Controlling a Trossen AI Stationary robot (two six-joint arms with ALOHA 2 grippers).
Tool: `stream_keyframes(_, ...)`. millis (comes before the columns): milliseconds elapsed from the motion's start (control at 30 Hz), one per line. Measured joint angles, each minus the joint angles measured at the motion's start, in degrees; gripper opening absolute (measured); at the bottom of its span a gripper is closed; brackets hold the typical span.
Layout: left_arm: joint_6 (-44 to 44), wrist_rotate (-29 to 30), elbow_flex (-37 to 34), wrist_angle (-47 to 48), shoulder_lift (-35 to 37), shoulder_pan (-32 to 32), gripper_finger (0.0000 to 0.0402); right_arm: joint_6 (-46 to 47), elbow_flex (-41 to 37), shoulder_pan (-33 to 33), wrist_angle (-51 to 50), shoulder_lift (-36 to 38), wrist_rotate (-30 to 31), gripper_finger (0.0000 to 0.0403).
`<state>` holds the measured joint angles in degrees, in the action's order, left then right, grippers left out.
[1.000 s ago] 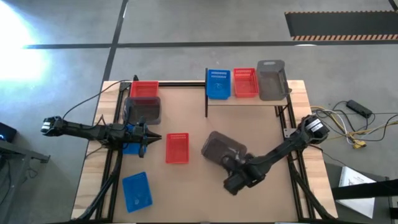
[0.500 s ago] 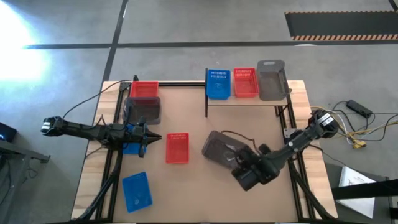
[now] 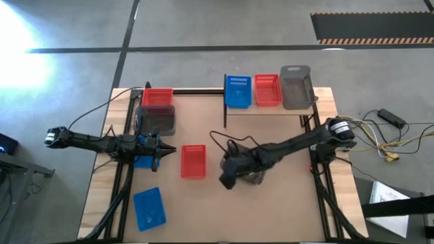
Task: Stack baskets on shelf by color
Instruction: Stack the right black bin on the other black bin on the shelf
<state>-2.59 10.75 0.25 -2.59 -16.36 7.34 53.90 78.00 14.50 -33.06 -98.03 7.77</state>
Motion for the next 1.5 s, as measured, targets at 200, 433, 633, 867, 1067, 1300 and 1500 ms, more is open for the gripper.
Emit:
stream_keyframes(200, 0.0, 0.0, 0.0, 0.0, -0.1, 0.0, 0.0022, -1.3, 0.7, -1.9, 1.9, -3.8, -1.5, 0.0194)
stream_keyframes(433, 0.0, 0.0, 0.0, 0.0, -0.1, 0.0, 0.0022, -8.4, 4.2, -1.8, 2.1, -7.2, 0.2, 0.0188)
stream_keyframes(633, 0.0, 0.0, 0.0, 0.0, 0.0, 0.0, 0.0022, -18.8, 8.1, -1.5, 1.9, -11.2, 1.9, 0.0134)
stream_keyframes(867, 0.0, 0.0, 0.0, 0.0, 0.0, 0.0, 0.0022, -31.7, 9.4, 2.8, -3.4, -10.0, -0.7, 0.0017)
stream_keyframes(1067, 0.0, 0.0, 0.0, 0.0, -0.1, 0.0, 0.0022, -34.6, 9.4, 9.8, -19.7, -6.9, -0.8, 0.0009)
stream_keyframes(1300, 0.0, 0.0, 0.0, 0.0, -0.1, 0.0, 0.0022, -23.3, 9.4, 14.1, -26.3, -6.0, 2.3, 0.0023)
stream_keyframes(1500, 0.0, 0.0, 0.0, 0.0, -0.1, 0.0, 0.0022, -20.8, 9.5, 13.0, -14.6, -5.9, 0.9, 0.0089)
